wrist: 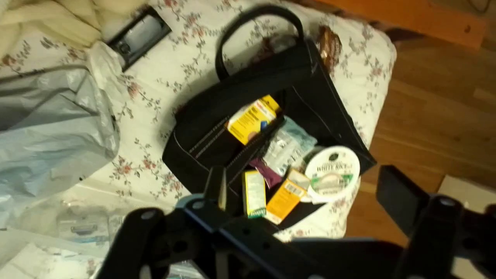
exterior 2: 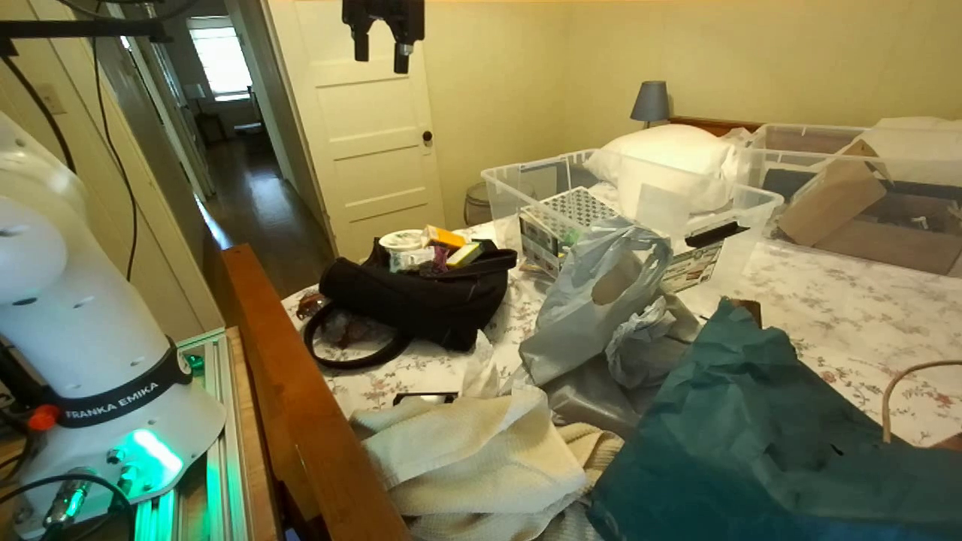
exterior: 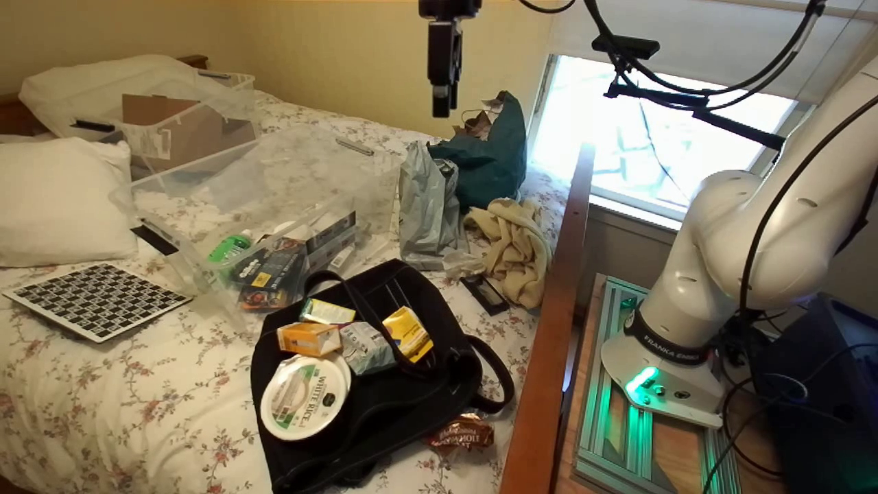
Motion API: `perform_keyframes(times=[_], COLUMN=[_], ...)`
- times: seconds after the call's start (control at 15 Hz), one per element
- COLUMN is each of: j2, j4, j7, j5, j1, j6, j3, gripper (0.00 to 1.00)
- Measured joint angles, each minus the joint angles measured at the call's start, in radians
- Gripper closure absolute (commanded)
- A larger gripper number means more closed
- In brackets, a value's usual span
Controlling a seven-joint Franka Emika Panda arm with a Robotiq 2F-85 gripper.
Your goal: Put the white and orange box in the clear container at the front.
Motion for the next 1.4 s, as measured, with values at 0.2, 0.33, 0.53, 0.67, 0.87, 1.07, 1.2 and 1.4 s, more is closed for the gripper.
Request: perform_keyframes(times=[0.2,0.33,0.53,0.67,0.87,1.07,1.2,1.4], j2=[0.032,0.050,0.080,0.082,0.079,0.091,0.121,0.184], j4=[-0.005,-0.012,-0.011,-0.011,-0.011,-0.011,-0.011,-0.007], j7=[0.098,0.142,0.163,0.162,0.163,0.159,0.137,0.122], j5=[0.024,0.019,0.017,0.017,0.017,0.018,0.028,0.036], j1=[0.000,0.000,0.000,-0.001,-0.002,0.002,0.017,0.052], j6=[0.206,0.336,0.404,0.404,0.402,0.379,0.370,0.369], j3=[0.033,0.054,0.072,0.072,0.071,0.080,0.098,0.141], gripper=[0.00,0.00,0.00,0.00,0.00,0.00,0.00,0.00])
